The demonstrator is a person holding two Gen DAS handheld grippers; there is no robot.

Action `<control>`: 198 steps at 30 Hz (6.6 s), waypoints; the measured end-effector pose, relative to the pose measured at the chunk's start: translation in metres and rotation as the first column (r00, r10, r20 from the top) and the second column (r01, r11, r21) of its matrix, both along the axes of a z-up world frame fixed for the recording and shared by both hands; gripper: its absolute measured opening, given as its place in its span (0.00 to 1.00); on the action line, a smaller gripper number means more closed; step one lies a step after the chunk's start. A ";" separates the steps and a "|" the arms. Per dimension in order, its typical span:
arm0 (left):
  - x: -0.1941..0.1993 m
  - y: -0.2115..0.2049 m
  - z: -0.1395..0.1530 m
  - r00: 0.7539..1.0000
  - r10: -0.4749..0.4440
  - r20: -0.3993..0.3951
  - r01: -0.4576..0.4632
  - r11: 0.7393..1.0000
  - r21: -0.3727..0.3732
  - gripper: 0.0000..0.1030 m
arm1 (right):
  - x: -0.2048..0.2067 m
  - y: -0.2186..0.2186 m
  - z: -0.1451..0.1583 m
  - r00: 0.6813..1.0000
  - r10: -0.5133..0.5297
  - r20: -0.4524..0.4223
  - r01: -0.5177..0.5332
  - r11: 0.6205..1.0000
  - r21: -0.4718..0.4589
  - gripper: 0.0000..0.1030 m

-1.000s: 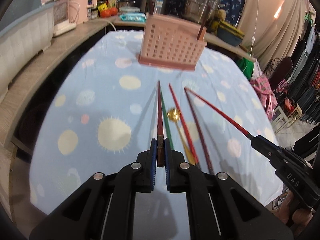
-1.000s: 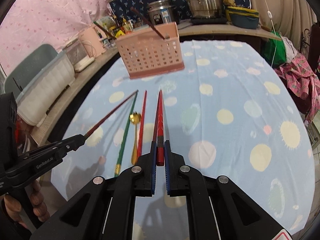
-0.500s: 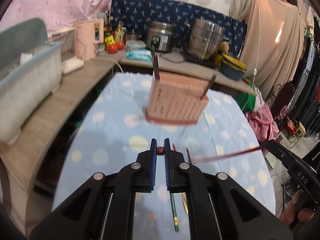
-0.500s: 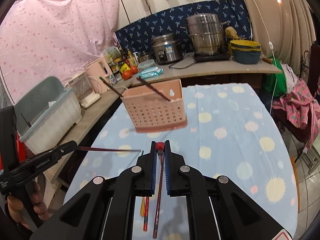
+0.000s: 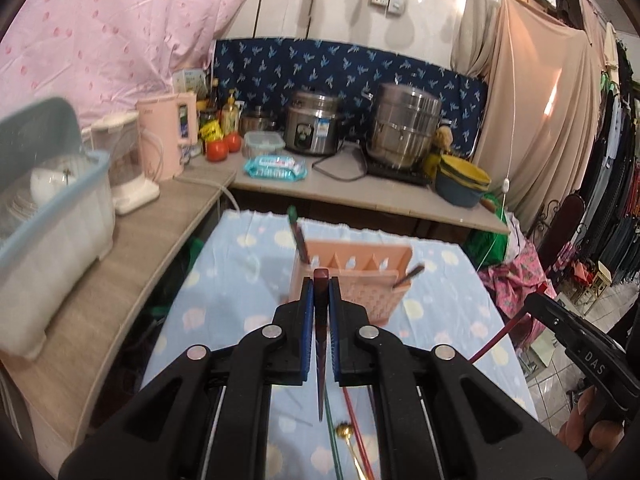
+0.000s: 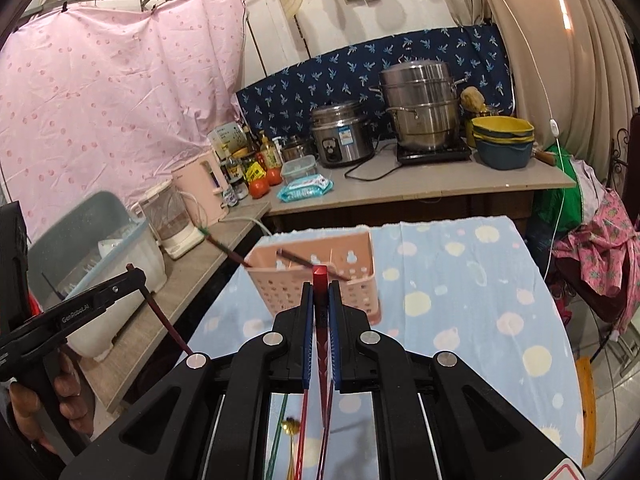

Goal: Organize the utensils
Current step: 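Lift both chopsticks and carry them over the pink basket, then open both tools to drop the chopsticks into the basket, then move both open tools back down to the remaining utensils, then grasp the green chopstick with the left tool while the right tool grasps a dark red chopstick, then lift both chopsticks and carry them over the pink basket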

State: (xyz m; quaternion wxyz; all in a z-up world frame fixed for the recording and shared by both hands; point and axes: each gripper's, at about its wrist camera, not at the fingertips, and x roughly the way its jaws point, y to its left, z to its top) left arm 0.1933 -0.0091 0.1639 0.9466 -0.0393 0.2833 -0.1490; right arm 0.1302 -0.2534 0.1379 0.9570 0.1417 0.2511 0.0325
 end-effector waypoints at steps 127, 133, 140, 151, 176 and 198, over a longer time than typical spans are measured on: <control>-0.110 -0.014 -0.219 0.906 -0.002 -0.422 0.081 0.982 0.170 0.36 | -0.094 0.072 -0.199 0.892 0.100 -0.441 -0.108 0.994 0.006 0.23; -0.115 -0.020 -0.221 0.906 -0.021 -0.423 0.104 0.979 0.174 0.36 | -0.094 0.078 -0.203 0.884 0.112 -0.454 -0.125 0.992 0.003 0.23; -0.117 -0.027 -0.226 0.897 -0.041 -0.440 0.128 0.977 0.172 0.37 | -0.093 0.083 -0.210 0.874 0.114 -0.472 -0.134 0.991 -0.008 0.21; -0.116 -0.029 -0.233 0.890 -0.041 -0.454 0.135 0.975 0.177 0.40 | -0.092 0.081 -0.216 0.874 0.091 -0.477 -0.127 0.991 -0.044 0.08; -0.116 -0.033 -0.235 0.891 -0.071 -0.448 0.161 0.973 0.166 0.08 | -0.093 0.076 -0.216 0.876 0.089 -0.474 -0.114 0.993 -0.023 0.07; -0.115 -0.018 -0.194 0.922 -0.074 -0.379 0.121 0.988 0.101 0.07 | -0.106 0.062 -0.171 0.929 0.058 -0.366 -0.075 0.997 -0.032 0.07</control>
